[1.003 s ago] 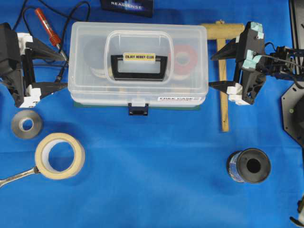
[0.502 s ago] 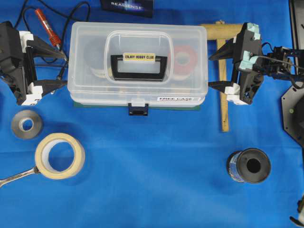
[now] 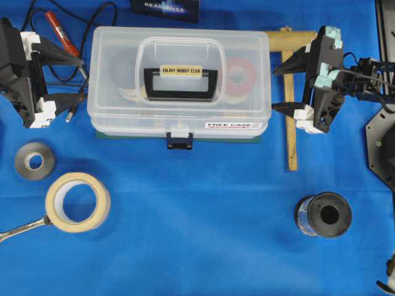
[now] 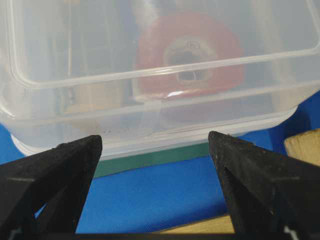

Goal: Open the tool box with both arms.
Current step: 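Lift and swing the lid back away from the front latch with both grippers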

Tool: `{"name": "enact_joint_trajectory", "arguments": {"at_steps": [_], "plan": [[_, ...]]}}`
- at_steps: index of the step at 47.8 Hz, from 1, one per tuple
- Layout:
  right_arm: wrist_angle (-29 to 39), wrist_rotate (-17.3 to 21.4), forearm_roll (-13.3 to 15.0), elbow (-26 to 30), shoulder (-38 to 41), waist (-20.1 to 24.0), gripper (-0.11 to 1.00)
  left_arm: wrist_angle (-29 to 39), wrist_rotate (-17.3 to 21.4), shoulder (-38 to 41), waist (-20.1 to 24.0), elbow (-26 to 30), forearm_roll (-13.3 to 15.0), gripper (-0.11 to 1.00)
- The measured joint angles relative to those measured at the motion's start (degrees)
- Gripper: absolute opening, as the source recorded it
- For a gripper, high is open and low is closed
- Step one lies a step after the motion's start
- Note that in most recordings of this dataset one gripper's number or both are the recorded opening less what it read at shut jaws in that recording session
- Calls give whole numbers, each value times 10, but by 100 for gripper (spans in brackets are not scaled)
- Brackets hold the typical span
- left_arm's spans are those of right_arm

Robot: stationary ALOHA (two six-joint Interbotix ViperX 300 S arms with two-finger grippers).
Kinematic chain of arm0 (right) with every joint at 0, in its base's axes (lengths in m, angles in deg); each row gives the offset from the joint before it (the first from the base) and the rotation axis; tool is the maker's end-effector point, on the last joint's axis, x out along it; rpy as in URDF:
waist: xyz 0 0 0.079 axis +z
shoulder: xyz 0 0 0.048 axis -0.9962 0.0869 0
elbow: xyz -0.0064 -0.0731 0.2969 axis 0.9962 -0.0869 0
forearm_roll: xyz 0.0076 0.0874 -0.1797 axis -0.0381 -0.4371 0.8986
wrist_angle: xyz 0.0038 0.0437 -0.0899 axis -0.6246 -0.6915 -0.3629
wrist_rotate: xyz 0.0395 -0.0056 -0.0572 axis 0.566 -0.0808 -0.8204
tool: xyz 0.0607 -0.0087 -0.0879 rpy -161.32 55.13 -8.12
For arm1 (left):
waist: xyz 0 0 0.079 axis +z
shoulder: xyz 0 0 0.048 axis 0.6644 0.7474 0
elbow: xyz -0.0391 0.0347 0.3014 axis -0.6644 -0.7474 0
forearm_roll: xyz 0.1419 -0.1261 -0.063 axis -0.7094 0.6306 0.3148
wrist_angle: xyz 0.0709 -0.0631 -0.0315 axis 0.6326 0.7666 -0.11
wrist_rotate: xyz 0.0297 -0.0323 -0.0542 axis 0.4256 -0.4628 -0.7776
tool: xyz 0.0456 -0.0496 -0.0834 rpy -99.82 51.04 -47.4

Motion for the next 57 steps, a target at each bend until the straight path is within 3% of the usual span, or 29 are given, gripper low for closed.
{"name": "enact_joint_trajectory", "arguments": {"at_steps": [34, 57], "plan": [[1, -3, 13, 10, -62, -48, 86, -40, 0, -43, 22, 5, 1, 90], [-29, -5, 13, 18, -74, -97, 86, -83, 1, -47, 72, 12, 4, 90]]}}
